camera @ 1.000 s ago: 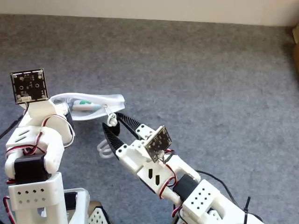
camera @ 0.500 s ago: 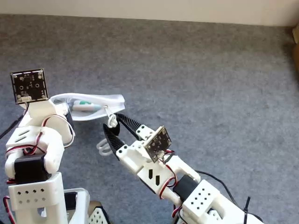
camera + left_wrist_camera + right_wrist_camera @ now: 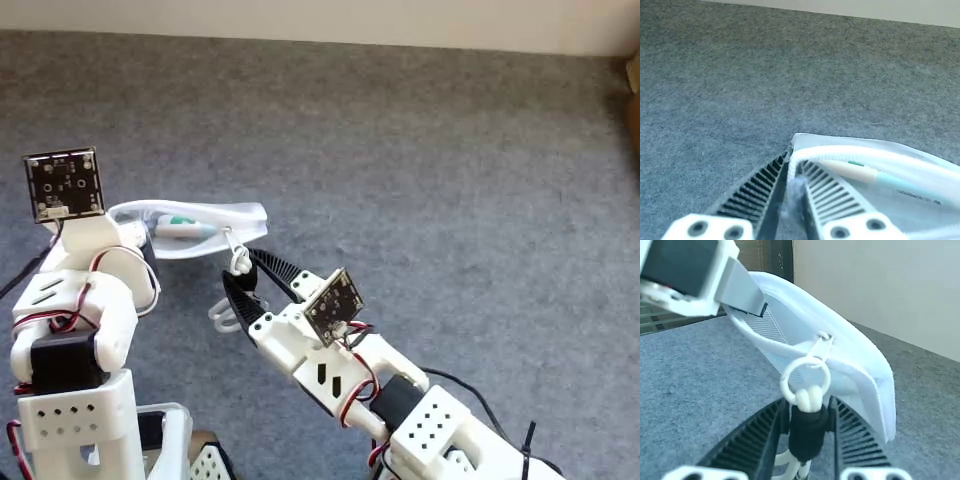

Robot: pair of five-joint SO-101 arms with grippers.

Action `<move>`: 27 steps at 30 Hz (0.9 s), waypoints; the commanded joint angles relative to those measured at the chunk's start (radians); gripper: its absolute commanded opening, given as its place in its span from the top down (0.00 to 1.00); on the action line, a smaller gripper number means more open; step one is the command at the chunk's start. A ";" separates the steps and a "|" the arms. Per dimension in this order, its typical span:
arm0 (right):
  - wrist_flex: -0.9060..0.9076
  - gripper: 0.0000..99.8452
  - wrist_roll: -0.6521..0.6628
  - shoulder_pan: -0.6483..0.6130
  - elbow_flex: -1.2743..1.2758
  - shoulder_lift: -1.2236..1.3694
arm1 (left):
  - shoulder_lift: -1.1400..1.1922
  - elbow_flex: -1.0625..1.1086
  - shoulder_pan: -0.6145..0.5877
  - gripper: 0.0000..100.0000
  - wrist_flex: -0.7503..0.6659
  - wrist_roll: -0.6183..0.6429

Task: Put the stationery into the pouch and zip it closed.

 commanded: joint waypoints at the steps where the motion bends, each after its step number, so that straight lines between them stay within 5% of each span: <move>1: 0.010 0.88 0.002 -0.007 -0.012 -0.027 | 0.039 0.008 0.010 0.99 -0.015 -0.015; 23: 0.015 0.88 0.003 0.015 0.024 -0.088 | 0.039 0.008 0.010 0.99 -0.015 -0.015; 27: 0.147 0.88 0.003 0.031 0.036 -0.229 | 0.039 0.008 0.010 0.99 -0.015 -0.015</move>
